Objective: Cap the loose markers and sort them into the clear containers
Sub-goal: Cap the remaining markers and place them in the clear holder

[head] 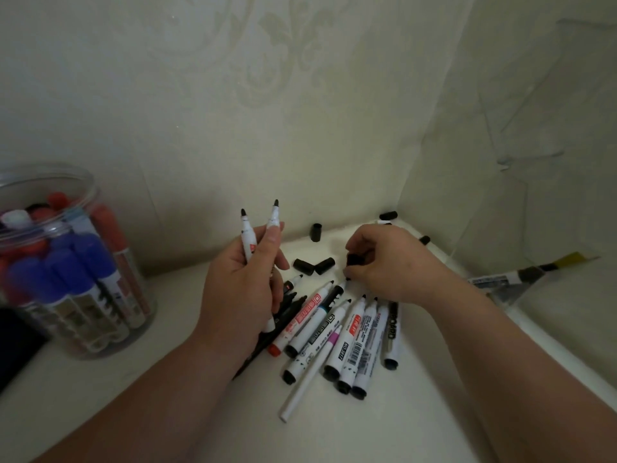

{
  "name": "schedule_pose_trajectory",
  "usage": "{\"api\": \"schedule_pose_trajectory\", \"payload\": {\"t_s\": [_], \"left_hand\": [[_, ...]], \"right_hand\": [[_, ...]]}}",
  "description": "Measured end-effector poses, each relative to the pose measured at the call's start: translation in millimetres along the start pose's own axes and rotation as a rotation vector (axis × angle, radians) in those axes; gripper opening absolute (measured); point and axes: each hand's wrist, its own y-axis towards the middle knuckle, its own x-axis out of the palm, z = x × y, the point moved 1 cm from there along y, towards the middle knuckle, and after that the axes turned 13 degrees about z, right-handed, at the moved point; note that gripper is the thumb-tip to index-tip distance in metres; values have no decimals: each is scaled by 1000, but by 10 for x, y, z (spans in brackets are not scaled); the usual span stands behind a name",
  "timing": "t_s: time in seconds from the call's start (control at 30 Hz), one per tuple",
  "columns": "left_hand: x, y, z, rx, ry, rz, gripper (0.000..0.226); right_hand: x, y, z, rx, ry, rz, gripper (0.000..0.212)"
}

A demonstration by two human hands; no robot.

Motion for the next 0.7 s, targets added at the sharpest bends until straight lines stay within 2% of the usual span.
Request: {"api": "schedule_pose_trajectory", "payload": {"t_s": [0.17, 0.3, 0.43, 0.6, 0.7], "left_hand": [[-32, 39, -22, -64, -32, 11, 24], [-31, 28, 10, -70, -42, 29, 21], [-24, 28, 56, -95, -92, 48, 14], [-38, 28, 61, -125, -95, -1, 15], [-36, 6, 92, -120, -75, -65, 18]], "right_hand": [[-55, 14, -203, -163, -127, 93, 25], [89, 154, -473, -332, -323, -82, 30], [224, 301, -600, -365, -425, -216, 25], [333, 343, -548, -327, -365, -216, 16], [154, 286, -491, -235, -77, 16, 15]]}}
